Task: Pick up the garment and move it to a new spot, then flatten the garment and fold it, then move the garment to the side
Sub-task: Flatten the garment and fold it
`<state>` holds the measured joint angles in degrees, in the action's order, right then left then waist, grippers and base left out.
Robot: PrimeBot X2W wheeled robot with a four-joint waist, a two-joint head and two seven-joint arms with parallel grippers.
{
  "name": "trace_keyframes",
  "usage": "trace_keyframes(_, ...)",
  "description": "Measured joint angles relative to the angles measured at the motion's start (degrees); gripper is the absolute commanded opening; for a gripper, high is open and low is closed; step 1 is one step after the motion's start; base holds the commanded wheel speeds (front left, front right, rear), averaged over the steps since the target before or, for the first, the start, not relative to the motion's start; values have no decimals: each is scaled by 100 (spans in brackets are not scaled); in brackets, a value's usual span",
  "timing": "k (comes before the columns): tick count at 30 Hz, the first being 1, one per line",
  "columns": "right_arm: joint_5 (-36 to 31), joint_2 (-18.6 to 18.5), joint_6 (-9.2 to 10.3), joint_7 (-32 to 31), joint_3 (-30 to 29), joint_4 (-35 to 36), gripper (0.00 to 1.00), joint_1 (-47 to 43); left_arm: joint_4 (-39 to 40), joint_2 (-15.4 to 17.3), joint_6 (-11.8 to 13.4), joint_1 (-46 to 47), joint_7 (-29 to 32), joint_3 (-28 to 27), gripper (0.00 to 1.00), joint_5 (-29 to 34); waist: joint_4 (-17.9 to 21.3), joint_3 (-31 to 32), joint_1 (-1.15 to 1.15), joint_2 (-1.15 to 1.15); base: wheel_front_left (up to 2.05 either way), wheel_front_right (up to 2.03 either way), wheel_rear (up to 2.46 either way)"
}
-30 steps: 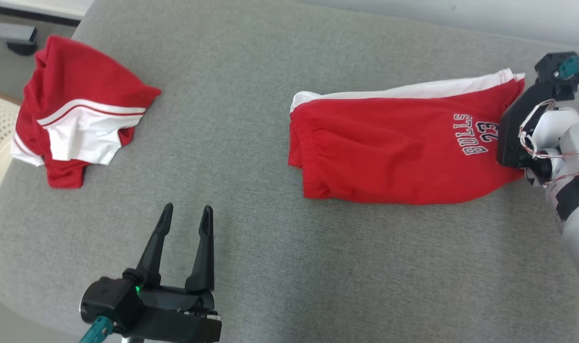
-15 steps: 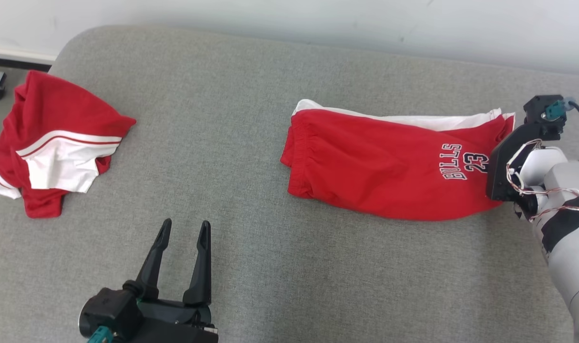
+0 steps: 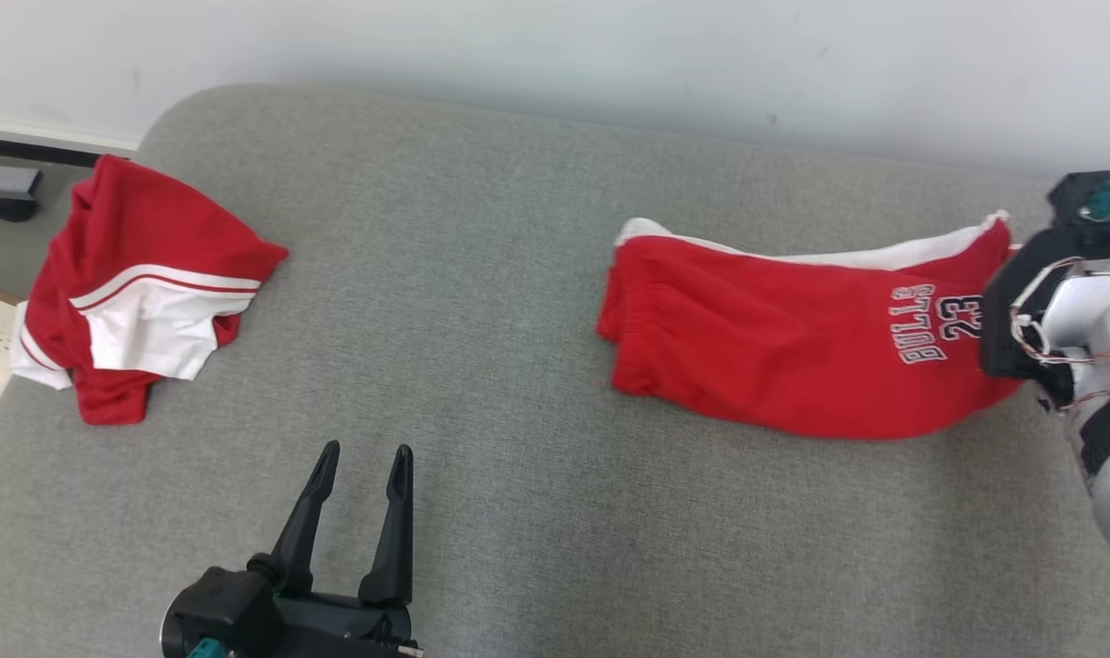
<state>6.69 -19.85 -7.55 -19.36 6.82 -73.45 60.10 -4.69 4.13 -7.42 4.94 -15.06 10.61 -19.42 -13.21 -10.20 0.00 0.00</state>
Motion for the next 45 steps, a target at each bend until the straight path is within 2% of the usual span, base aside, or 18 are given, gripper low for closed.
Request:
trace_keyframes(3, -71, 0, 0, 4, -164, 1, 0, -10, -16, -1, -1, -21, 0, 2, 100, 0, -56, 69, 0, 0, 0, 0, 0)
trace_keyframes(7, -130, 438, 0, -99, -165, 110, 0, -7, -30, -2, -1, -60, 0, -2, 100, 0, -90, 161, 0, 0, 0, 0, 0)
trace_keyframes(13, -227, 999, 0, -403, 116, 479, 0, 77, -66, -9, -8, -116, 0, 9, 100, 0, -107, 233, 0, 0, 0, 0, 0)
trace_keyframes(14, -227, 1181, 0, -497, 186, 627, 0, 91, -75, -14, -8, -116, 0, 41, 100, 0, -123, 236, 0, 0, 0, 0, 0)
trace_keyframes(16, -224, 1299, 0, -617, 244, 738, 0, 90, -82, -18, -8, -114, 0, 86, 100, 0, -154, 231, 0, 0, 0, 0, 0)
trace_keyframes(23, -97, 1571, 0, -895, 361, 1067, 0, -1, -131, -32, -8, -13, 0, 269, 100, -36, -351, 188, 0, 0, 0, 0, 0)
trace_keyframes(33, 134, 1688, 0, -964, 394, 1274, 0, -285, -175, -55, -8, -14, 0, 357, 100, -97, -652, 103, 0, 1, 0, 0, 0)
trace_keyframes(34, 259, 1683, 0, -932, 486, 1325, 42, -316, -177, -56, -8, -14, 0, 365, 100, -107, -671, 93, 0, 1, 0, 0, 0)
trace_keyframes(35, 370, 1683, 0, -928, 548, 1361, 68, -344, -181, -59, -8, -13, 0, 366, 100, -114, -687, 82, 0, 1, 0, 0, 0)
trace_keyframes(36, 469, 1688, 0, -883, 580, 1395, 100, -381, -181, -62, -8, -13, 0, 365, 100, -118, -695, 69, 0, 0, 0, 0, 0)
trace_keyframes(42, 1485, 1693, 0, -403, 592, 1920, 100, -389, -200, -71, -8, 0, 0, 326, 100, -118, -667, 69, 1, 1, 0, 0, 0)
trace_keyframes(45, 1414, 1666, 0, -185, 459, 2061, 100, -352, -194, -74, -8, -3, 0, 233, 100, -90, -586, 112, 0, 1, 0, 0, 0)
